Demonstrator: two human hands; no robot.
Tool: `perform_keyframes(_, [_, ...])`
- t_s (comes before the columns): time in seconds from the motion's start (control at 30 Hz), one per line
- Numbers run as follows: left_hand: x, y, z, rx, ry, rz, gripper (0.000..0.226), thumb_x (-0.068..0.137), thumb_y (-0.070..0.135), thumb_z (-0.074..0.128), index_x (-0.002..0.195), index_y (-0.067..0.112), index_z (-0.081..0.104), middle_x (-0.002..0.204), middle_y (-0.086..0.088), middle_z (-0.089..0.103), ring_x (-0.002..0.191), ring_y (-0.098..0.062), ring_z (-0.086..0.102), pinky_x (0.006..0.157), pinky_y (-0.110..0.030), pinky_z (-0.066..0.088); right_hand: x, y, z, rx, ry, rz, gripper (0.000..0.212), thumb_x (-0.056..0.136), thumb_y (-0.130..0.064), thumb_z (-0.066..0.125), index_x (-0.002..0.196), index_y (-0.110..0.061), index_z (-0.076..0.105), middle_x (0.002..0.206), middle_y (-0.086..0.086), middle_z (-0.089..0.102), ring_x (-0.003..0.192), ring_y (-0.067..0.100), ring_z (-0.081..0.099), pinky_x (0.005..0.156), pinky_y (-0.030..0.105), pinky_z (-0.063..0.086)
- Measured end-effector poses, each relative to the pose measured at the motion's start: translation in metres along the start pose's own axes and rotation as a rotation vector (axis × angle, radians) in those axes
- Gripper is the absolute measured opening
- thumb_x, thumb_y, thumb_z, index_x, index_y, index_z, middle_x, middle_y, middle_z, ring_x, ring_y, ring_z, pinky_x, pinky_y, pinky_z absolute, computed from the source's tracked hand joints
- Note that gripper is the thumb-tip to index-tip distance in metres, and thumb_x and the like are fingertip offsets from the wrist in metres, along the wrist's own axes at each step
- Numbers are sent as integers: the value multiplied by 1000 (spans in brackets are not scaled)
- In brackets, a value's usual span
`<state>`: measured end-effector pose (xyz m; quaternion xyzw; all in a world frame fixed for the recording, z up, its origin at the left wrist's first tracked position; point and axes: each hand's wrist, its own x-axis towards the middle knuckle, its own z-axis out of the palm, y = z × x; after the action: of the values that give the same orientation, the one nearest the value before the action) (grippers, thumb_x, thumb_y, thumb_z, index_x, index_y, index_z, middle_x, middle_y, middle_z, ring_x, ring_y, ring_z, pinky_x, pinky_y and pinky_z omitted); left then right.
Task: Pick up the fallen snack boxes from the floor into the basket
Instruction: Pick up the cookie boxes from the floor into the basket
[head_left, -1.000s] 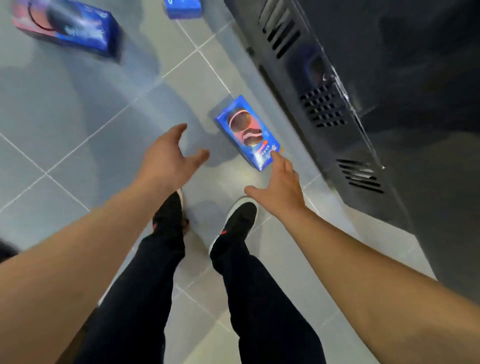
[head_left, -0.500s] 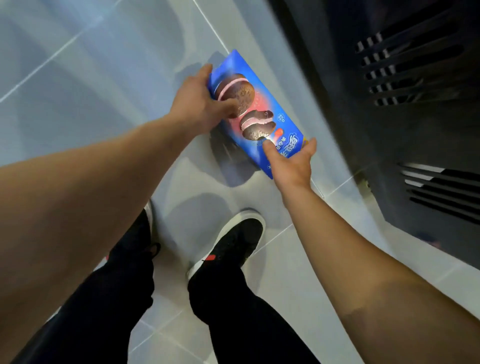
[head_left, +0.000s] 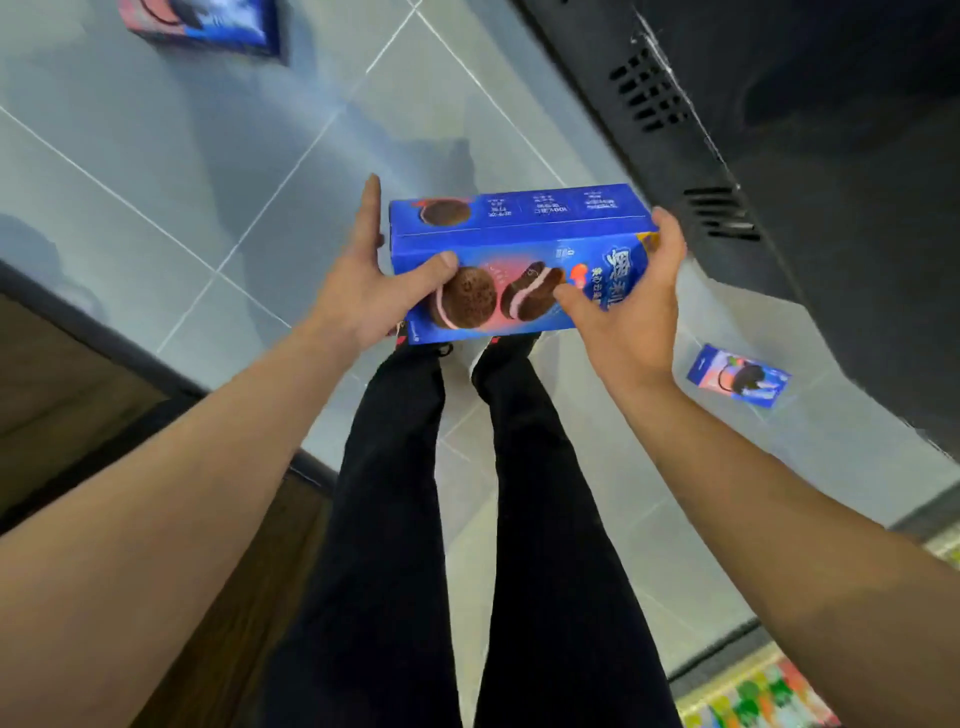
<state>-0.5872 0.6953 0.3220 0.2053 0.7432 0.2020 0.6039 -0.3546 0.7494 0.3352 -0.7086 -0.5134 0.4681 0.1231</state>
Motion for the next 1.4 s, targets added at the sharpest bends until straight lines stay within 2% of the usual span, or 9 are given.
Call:
perform_keyframes(0.27, [-162,87,-49,167,-150,128,113,49,58,78,145,44,20,130,19,55,118,-6,56,103,-41,46,-159,-91,-80,143,187,-35,78,76,-18,81,136,-31,32,120,-33,48,109,-2,57,84,9,47])
perform_keyframes(0.47, [-233,153,-27,460,-255,478,105,54,37,84,144,35,29,120,22,53,104,4,51,85,-8,38,-245,-103,-144,239,359,-31,89,65,-32,83,130,-51,25,128,-40,40,122,3,50,101,41,48])
perform_keyframes(0.57, [-265,162,1,595,-350,597,106,56,35,85,144,42,26,130,17,53,113,-4,53,93,-13,40,-299,-81,-165,338,457,13,100,62,-29,87,138,-46,25,137,-38,35,131,3,45,103,45,48])
perform_keyframes(0.7, [-301,165,54,800,-545,686,108,55,38,88,143,43,26,131,14,54,116,-11,55,100,-34,45,-369,-34,-167,495,639,147,113,63,-19,92,150,-28,21,133,-45,36,124,-10,46,97,21,48])
perform_keyframes(0.87, [-367,145,154,1025,-802,874,108,55,35,90,145,33,31,135,12,51,115,-3,52,99,-22,41,-461,34,-167,565,883,301,117,60,-22,92,153,-18,21,142,-9,35,122,-11,36,95,-4,25])
perform_keyframes(1.03, [-440,98,243,1112,-955,1003,96,61,12,88,137,37,35,113,27,54,92,23,51,75,6,33,-548,93,-178,628,1098,453,115,60,-27,91,152,-22,23,139,-9,39,121,-1,42,101,16,32])
perform_keyframes(1.17, [-496,54,313,1208,-1117,1039,100,61,23,88,143,36,33,122,15,58,98,6,57,76,1,38,-618,137,-190,657,1229,550,113,63,-26,91,152,-22,22,146,-4,37,126,3,38,103,20,30])
perform_keyframes(1.3, [-563,12,386,1263,-1269,1097,96,65,22,83,144,32,29,110,27,54,89,22,52,72,2,38,-687,172,-209,684,1407,687,109,66,-29,88,153,-24,24,150,-7,35,124,-3,35,100,17,29])
perform_keyframes(1.4, [-608,-17,448,1298,-1420,1133,103,59,39,79,146,35,24,114,23,57,103,0,59,86,-17,46,-727,197,-228,684,1526,784,109,64,-37,88,152,-24,25,149,-2,39,131,12,41,106,28,36])
